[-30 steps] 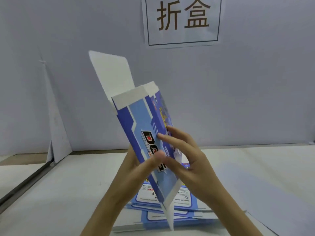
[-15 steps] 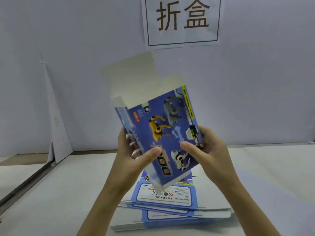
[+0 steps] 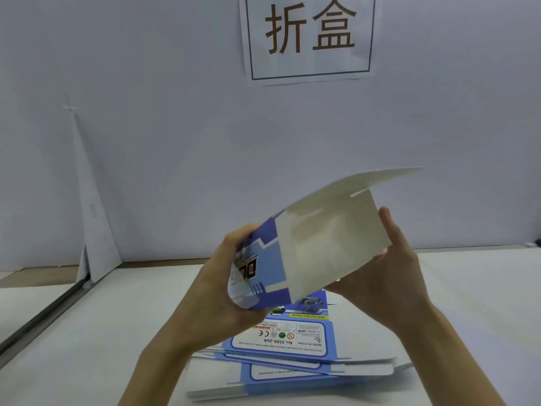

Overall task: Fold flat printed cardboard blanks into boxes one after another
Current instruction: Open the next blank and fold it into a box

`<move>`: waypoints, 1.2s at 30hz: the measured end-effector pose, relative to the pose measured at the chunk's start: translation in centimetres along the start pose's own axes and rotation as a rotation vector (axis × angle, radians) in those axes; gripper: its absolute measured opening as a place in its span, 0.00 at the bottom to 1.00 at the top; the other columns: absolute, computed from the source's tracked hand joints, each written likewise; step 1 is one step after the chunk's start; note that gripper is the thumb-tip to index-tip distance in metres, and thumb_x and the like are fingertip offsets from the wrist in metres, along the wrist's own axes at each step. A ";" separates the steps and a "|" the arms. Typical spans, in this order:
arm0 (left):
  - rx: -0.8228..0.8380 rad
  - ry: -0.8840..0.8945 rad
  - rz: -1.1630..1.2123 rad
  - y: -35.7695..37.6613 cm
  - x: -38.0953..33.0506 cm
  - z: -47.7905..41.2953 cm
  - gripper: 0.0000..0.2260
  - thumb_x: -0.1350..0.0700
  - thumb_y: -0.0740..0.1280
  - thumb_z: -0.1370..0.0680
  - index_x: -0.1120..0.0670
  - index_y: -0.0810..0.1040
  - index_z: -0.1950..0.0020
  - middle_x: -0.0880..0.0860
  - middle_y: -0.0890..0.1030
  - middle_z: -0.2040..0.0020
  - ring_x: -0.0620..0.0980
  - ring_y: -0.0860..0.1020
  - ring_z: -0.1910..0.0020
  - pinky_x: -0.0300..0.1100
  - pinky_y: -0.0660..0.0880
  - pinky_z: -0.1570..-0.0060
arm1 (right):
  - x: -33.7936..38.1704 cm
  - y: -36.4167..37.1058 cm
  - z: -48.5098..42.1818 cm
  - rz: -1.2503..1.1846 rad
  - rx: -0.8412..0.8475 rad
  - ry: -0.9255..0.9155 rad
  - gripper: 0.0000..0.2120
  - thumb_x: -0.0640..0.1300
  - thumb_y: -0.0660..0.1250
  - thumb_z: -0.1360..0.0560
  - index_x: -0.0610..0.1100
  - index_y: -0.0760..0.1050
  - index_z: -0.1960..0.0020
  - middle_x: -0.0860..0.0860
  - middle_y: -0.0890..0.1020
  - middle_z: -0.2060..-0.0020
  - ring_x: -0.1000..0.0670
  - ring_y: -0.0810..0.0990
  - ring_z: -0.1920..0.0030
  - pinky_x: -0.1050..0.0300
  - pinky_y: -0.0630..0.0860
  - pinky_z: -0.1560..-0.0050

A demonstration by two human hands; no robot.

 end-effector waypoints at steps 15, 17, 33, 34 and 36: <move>-0.102 0.086 -0.292 -0.2 0.5 -0.7 0.41 0.46 0.78 0.37 0.41 0.58 0.31 0.31 0.65 0.38 0.40 0.72 0.39 0.38 0.77 0.46 | 0.8 -1.9 0.8 0.811 -0.358 0.062 0.11 0.45 0.60 0.20 0.43 0.79 0.54 0.50 0.86 0.63 0.53 0.84 0.61 0.59 0.82 0.59; -0.164 -0.006 -0.224 -0.5 1.1 -0.8 0.39 0.48 0.77 0.35 0.41 0.58 0.31 0.33 0.64 0.38 0.38 0.70 0.37 0.26 0.73 0.51 | 1.4 -2.1 0.7 0.877 -0.428 0.031 0.12 0.42 0.60 0.20 0.35 0.79 0.53 0.41 0.84 0.62 0.51 0.84 0.63 0.53 0.83 0.58; -0.101 -0.324 0.458 1.6 0.2 -2.9 0.80 0.22 0.66 0.67 0.67 0.54 0.25 0.65 0.65 0.28 0.64 0.69 0.32 0.56 0.71 0.39 | 2.1 0.2 1.2 1.290 -0.726 -0.356 0.20 0.38 0.58 0.22 0.44 0.56 0.71 0.53 0.62 0.77 0.53 0.62 0.74 0.64 0.61 0.75; -0.129 -0.320 0.486 1.7 0.1 -3.2 0.78 0.25 0.71 0.64 0.72 0.54 0.27 0.68 0.68 0.32 0.68 0.70 0.37 0.55 0.74 0.46 | 2.2 0.3 1.2 1.301 -0.717 -0.379 0.21 0.38 0.58 0.21 0.45 0.55 0.71 0.53 0.61 0.78 0.54 0.62 0.75 0.64 0.60 0.76; -0.141 -0.353 0.531 2.3 0.2 -3.5 0.53 0.41 0.77 0.38 0.70 0.56 0.27 0.64 0.73 0.42 0.61 0.77 0.51 0.46 0.74 0.60 | 2.0 0.4 1.2 1.309 -0.687 -0.399 0.22 0.38 0.59 0.21 0.45 0.55 0.71 0.54 0.61 0.78 0.55 0.63 0.75 0.64 0.61 0.75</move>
Point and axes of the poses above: each hand's wrist, its own z-axis away from the middle knuckle, its own y-axis out of the palm, x = y × z, the point moved 6 cm from there along -z, towards the middle knuckle
